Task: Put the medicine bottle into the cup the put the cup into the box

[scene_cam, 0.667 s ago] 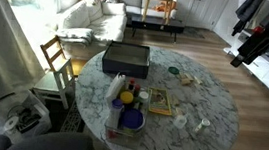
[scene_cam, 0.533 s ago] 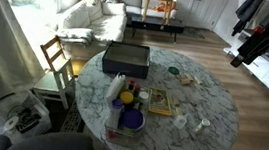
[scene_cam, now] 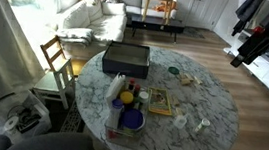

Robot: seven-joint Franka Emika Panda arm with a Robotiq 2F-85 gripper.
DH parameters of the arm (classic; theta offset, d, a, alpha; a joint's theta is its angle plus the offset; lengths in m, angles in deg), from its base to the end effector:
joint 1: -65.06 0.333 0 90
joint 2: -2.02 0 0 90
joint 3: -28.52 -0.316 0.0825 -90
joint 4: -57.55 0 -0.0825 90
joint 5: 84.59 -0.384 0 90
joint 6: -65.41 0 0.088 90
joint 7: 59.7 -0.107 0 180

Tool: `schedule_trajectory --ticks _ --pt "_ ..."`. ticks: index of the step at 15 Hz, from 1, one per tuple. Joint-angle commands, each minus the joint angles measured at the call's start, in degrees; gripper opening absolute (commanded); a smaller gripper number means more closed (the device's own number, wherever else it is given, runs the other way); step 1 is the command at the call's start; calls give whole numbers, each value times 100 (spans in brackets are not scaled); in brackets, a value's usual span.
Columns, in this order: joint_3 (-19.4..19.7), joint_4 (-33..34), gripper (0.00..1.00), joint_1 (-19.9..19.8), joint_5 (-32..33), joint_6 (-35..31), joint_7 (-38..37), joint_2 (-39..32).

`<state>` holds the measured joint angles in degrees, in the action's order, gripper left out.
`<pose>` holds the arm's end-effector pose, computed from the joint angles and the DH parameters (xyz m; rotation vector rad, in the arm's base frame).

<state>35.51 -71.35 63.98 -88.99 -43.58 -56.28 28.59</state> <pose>0.4214 -0.0608 0.5540 -3.0154 0.1394 -0.1879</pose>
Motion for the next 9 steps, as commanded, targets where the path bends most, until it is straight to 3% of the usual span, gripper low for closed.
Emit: schedule_trajectory --ticks 1,5,9 --pt "-102 -57 100 -91 -66 74 -120 -65" --pt "-529 -671 100 -173 -64 -177 -1386 -238" --pt "-1007 -1338 100 -306 246 -1117 -2853 -598"
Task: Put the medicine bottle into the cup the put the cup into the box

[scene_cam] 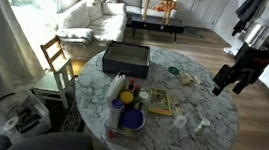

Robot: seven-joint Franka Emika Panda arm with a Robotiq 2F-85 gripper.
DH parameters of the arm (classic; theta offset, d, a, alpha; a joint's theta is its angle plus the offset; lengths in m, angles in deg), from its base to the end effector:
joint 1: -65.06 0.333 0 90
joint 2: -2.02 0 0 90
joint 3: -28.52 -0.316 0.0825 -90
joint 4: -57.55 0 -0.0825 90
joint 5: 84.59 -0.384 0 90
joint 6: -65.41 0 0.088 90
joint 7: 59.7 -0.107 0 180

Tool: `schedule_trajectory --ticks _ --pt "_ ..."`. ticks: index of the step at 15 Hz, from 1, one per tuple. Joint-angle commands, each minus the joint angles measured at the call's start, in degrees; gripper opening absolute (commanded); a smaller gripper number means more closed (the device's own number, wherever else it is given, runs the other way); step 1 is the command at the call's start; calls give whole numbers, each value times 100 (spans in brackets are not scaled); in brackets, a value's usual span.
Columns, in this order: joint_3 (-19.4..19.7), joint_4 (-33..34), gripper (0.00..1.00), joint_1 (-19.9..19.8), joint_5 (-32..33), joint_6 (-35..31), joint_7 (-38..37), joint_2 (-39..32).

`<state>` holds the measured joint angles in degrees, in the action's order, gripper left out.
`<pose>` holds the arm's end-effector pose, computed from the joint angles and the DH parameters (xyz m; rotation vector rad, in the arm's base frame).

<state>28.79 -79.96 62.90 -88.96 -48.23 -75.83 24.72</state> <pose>0.4230 -0.0132 0.4615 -3.0246 0.5424 0.0443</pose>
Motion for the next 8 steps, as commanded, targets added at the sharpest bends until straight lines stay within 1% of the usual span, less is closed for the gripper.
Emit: schedule_trajectory --ticks 1,2,3,5,8 --pt "-404 -601 100 -243 308 -822 -1238 -339" --pt "-462 -674 100 -279 344 -922 -1580 -435" --pt "-325 -474 100 -143 181 -659 -1031 -301" --pt "-353 -515 100 -140 197 -728 -1110 -411" --pt "-353 -453 100 -143 195 -727 -1103 -367"
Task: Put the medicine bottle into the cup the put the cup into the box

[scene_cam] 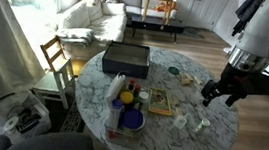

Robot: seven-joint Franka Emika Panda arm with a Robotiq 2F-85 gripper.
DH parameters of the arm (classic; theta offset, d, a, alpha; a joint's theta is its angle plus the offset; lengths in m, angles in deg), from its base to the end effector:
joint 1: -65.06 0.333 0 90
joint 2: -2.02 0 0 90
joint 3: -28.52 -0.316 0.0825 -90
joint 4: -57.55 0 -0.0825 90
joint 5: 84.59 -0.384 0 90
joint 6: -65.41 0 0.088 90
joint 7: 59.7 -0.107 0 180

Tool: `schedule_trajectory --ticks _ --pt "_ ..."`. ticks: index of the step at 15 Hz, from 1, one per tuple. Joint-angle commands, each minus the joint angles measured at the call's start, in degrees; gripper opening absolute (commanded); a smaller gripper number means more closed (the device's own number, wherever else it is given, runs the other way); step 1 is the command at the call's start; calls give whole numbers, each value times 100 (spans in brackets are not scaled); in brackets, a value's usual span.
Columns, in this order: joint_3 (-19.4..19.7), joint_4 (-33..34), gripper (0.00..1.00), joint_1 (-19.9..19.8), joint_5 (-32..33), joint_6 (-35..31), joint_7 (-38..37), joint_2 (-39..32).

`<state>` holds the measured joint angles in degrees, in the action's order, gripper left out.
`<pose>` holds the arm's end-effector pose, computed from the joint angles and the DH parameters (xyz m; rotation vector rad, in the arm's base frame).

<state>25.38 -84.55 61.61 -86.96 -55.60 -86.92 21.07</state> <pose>0.4259 -0.0003 0.4081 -3.0329 0.7837 0.0609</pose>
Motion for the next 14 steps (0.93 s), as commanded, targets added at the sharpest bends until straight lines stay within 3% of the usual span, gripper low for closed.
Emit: schedule_trajectory --ticks 1,4,9,14 --pt "-13 10 100 -15 -5 10 6 10" --pt "37 161 100 -224 116 62 -406 -786" --pt "216 128 100 -341 127 -507 -1415 -1805" --pt "604 170 100 -305 -51 -891 -1722 -2335"
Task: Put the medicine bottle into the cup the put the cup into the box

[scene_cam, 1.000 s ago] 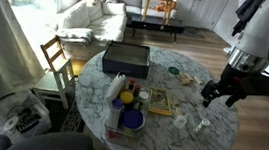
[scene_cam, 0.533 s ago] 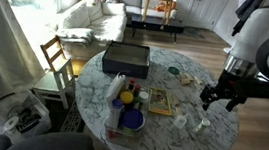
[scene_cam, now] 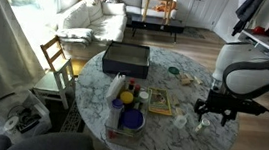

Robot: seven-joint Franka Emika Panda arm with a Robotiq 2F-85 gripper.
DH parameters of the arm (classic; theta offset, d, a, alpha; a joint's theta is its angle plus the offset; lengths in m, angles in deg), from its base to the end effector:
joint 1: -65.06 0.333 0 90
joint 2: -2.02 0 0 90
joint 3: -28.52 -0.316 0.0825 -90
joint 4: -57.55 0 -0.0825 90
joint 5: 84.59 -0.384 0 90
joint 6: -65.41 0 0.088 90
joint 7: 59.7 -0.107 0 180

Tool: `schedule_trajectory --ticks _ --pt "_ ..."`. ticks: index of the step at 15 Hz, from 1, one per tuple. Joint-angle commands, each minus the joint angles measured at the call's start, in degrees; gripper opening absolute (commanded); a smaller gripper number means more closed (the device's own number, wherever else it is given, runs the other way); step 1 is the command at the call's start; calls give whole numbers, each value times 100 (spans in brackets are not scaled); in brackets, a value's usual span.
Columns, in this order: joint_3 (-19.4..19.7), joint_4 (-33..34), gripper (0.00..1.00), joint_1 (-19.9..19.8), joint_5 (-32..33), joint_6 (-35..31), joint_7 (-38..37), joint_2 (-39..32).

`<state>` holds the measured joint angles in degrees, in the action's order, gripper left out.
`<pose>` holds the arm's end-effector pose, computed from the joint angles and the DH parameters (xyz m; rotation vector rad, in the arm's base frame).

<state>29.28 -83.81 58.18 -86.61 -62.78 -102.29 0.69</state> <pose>0.4428 -0.0584 0.2660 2.7587 -1.3361 -0.3832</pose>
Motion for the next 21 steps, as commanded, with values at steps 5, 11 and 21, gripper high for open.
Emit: schedule_trajectory --ticks 5,11,21 --pt "375 107 100 47 -817 -471 107 -556" --pt "422 83 53 41 -1404 -650 245 -638" --pt "445 60 13 71 -1517 -410 397 -304"
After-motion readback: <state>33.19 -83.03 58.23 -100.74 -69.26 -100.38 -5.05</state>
